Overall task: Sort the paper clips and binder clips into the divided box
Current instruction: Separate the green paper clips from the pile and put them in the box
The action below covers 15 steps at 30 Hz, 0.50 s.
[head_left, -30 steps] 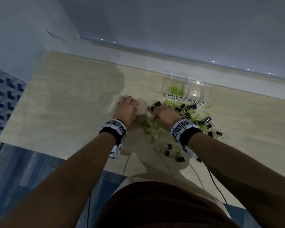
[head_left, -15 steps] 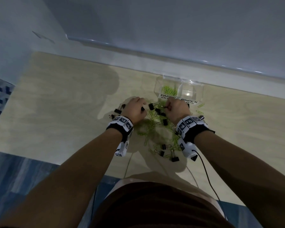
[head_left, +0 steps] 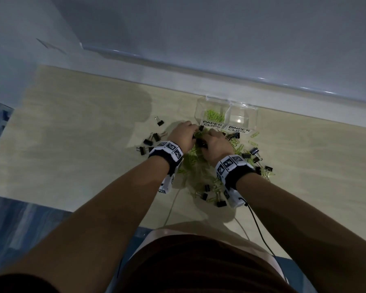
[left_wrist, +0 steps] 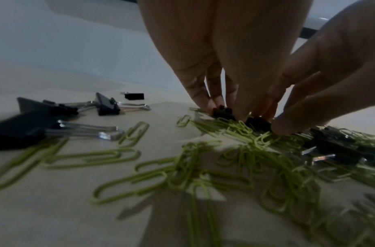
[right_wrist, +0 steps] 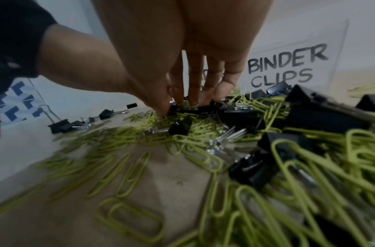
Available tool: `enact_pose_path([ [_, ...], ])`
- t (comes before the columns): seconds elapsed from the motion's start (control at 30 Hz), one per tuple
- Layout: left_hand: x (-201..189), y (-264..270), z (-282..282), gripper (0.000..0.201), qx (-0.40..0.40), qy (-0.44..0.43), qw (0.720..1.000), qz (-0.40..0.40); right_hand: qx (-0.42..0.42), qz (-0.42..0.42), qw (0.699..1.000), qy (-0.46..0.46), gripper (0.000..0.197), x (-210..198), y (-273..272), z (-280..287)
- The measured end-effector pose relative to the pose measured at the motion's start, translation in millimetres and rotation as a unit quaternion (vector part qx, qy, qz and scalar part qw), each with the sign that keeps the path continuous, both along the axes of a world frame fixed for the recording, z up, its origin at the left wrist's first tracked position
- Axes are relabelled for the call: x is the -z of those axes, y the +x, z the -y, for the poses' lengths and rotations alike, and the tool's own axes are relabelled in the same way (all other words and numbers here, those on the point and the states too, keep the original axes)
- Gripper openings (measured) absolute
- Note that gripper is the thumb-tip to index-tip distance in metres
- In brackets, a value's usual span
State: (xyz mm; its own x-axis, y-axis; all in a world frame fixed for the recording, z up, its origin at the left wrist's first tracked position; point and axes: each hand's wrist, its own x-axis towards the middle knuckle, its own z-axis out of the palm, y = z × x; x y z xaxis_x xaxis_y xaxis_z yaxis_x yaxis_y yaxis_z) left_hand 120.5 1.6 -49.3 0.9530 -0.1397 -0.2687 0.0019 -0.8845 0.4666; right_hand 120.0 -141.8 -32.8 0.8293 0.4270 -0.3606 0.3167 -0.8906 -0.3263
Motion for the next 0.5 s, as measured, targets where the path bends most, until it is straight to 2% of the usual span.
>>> enact_pose_path([
  [0.17,-5,-5,-14,0.031,-0.083,-0.064,0.994,0.040,-0.003,-0.011,1.000,-0.001,0.034,-3,3,1],
  [0.23,-6,-7,-35,0.031,-0.114,-0.038,0.991,0.066,0.010,-0.007,1.000,0.003,0.033,-5,4,7],
  [0.3,-5,-9,-55,0.033,-0.116,0.023,0.989,0.085,0.033,0.001,0.999,-0.012,0.034,-5,5,14],
  [0.4,-2,-11,-63,0.037,-0.036,0.083,0.992,0.092,0.026,0.043,0.999,-0.019,0.035,-5,5,17],
  [0.5,4,-14,-47,0.047,0.066,0.117,0.989,0.065,-0.065,0.064,0.995,0.028,0.041,-8,-2,5],
])
